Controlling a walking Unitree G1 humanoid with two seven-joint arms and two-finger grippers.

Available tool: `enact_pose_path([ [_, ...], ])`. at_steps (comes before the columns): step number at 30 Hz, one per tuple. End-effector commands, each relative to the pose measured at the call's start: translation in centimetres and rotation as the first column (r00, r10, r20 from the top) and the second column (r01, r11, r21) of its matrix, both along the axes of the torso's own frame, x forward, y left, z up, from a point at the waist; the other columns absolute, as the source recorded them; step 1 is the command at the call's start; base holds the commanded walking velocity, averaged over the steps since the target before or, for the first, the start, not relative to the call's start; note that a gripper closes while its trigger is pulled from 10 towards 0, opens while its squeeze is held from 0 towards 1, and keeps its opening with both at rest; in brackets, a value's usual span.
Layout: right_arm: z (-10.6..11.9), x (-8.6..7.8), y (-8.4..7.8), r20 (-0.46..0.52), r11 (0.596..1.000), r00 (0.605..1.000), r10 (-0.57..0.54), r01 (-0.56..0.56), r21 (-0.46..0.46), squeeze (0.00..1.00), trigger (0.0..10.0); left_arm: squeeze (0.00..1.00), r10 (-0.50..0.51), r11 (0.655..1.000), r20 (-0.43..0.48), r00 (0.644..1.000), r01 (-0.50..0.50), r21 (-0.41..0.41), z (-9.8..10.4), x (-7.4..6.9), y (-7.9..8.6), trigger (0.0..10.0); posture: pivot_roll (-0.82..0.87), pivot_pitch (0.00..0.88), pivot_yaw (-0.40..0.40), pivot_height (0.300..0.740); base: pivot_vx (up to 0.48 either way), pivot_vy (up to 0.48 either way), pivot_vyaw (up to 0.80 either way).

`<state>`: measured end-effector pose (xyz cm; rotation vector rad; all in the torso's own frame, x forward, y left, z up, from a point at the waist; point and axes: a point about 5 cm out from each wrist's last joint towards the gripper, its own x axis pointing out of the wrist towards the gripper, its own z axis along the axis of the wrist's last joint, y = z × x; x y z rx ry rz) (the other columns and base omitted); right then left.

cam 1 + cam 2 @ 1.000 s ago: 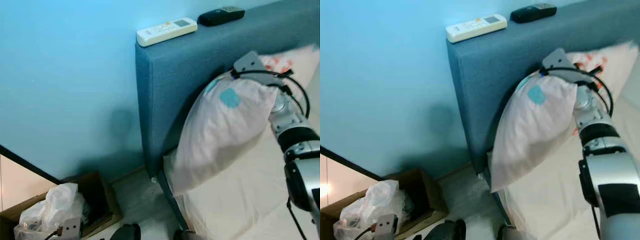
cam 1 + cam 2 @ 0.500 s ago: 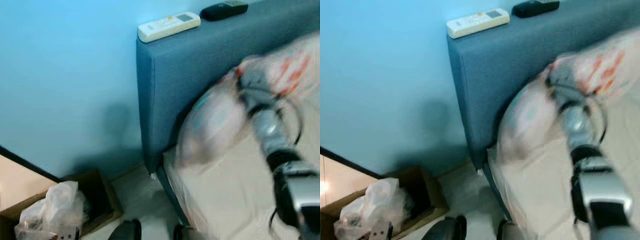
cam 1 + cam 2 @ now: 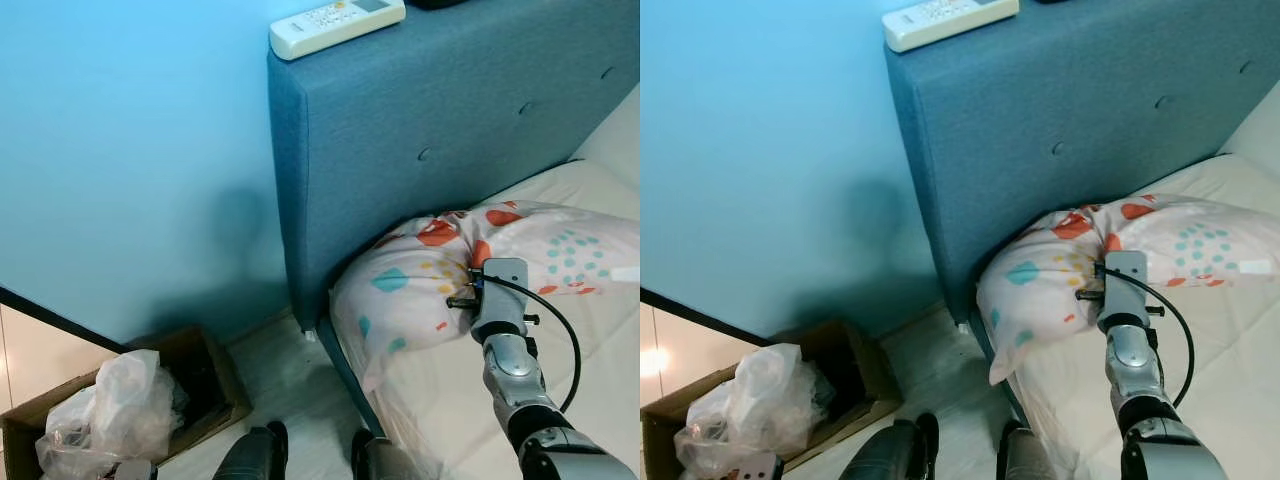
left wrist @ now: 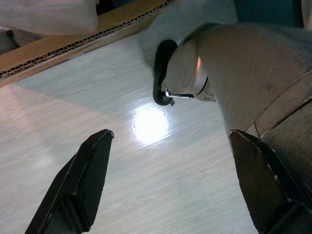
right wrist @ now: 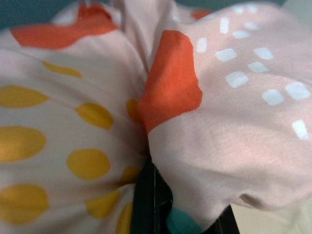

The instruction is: Clean up the room

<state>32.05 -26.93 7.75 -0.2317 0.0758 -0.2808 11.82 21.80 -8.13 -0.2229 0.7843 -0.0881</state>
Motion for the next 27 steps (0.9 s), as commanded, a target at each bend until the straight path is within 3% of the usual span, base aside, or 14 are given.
enact_pose_path([
  [1,-2.1,-1.9,-1.7,-0.114,0.995,0.989,-0.098,0.100,0.007,0.00,10.0,0.00,-0.030,0.999,-0.047,0.998,0.028,-0.026,-0.6,-1.0,-0.8,10.0,0.19,0.415,0.023,0.740,0.000,0.000,0.00],
  [2,-2.1,-1.9,-1.7,-0.114,0.995,0.989,-0.098,0.100,0.007,0.00,10.0,0.00,-0.030,0.999,-0.047,0.998,0.028,-0.026,-0.6,-1.0,-0.8,10.0,0.19,0.415,0.023,0.740,0.000,0.000,0.00],
  [4,-2.6,-3.5,-4.7,-0.163,0.967,0.953,-0.255,0.255,-0.020,0.00,10.0,0.00,-0.035,0.999,-0.045,0.998,0.033,-0.037,-0.6,-0.8,-1.2,10.0,0.18,0.412,0.026,0.740,0.000,0.000,0.00],
  [7,-2.6,-4.3,-5.9,-0.172,0.945,0.930,-0.324,0.326,-0.023,0.00,10.0,0.00,-0.038,0.999,-0.046,0.998,0.037,-0.041,-0.6,-0.7,-1.3,10.0,0.18,0.413,0.027,0.740,0.000,0.000,0.00],
  [8,-2.7,-5.9,-8.2,-0.183,0.891,0.876,-0.447,0.453,-0.009,0.00,10.0,0.00,-0.043,0.998,-0.045,0.998,0.041,-0.049,-0.6,-0.6,-1.6,10.0,0.18,0.414,0.037,0.740,0.000,0.000,0.00],
  [11,-2.4,-6.4,-9.2,-0.195,0.871,0.852,-0.487,0.490,-0.034,0.00,10.0,0.00,-0.040,0.998,-0.035,0.999,0.038,-0.056,-0.4,-0.4,-1.6,10.0,0.18,0.414,0.037,0.740,0.000,0.000,0.00],
  [14,-1.4,-6.0,-10.0,-0.202,0.884,0.861,-0.467,0.461,-0.079,0.00,10.0,0.00,-0.040,0.998,-0.020,0.999,0.039,-0.058,0.0,-0.1,-1.2,10.0,0.19,0.417,0.045,0.740,0.000,0.000,0.00],
  [19,-1.5,-5.3,-9.5,-0.248,0.902,0.870,-0.427,0.428,-0.049,0.00,10.0,0.00,-0.043,0.998,-0.024,0.999,0.042,-0.054,0.0,0.0,-1.1,10.0,0.19,0.411,0.045,0.740,0.000,0.000,0.00],
  [20,-2.0,-5.2,-8.9,-0.278,0.914,0.875,-0.396,0.405,-0.028,0.23,10.0,0.00,-0.044,0.998,-0.026,0.999,0.043,-0.054,0.0,0.0,-1.1,10.0,0.19,0.411,0.045,0.740,0.000,0.000,0.00],
  [21,-2.3,-5.1,-8.6,-0.298,0.921,0.878,-0.375,0.389,-0.012,0.23,10.0,0.00,-0.045,0.998,-0.027,0.999,0.043,-0.054,0.0,0.0,-1.1,10.0,0.19,0.411,0.045,0.740,0.000,0.000,0.00],
  [22,-2.8,-5.1,-8.2,-0.322,0.922,0.874,-0.365,0.387,0.004,1.00,10.0,0.00,-0.045,0.997,-0.028,0.999,0.043,-0.056,-0.1,0.1,-1.2,10.0,0.19,0.406,0.042,0.740,0.000,0.000,0.00],
  [26,-3.3,-5.3,-7.9,-0.347,0.919,0.864,-0.364,0.394,0.017,1.00,10.0,0.00,-0.045,0.997,-0.032,0.998,0.043,-0.059,-0.1,0.2,-1.4,10.0,0.19,0.403,0.040,0.740,0.000,0.000,0.00],
  [27,-3.8,-5.9,-8.1,-0.364,0.900,0.837,-0.409,0.436,-0.010,1.00,10.0,0.00,-0.052,0.994,-0.037,0.998,0.048,-0.100,-0.1,0.3,-1.8,10.0,0.19,0.386,0.033,0.740,0.000,0.000,0.00],
])
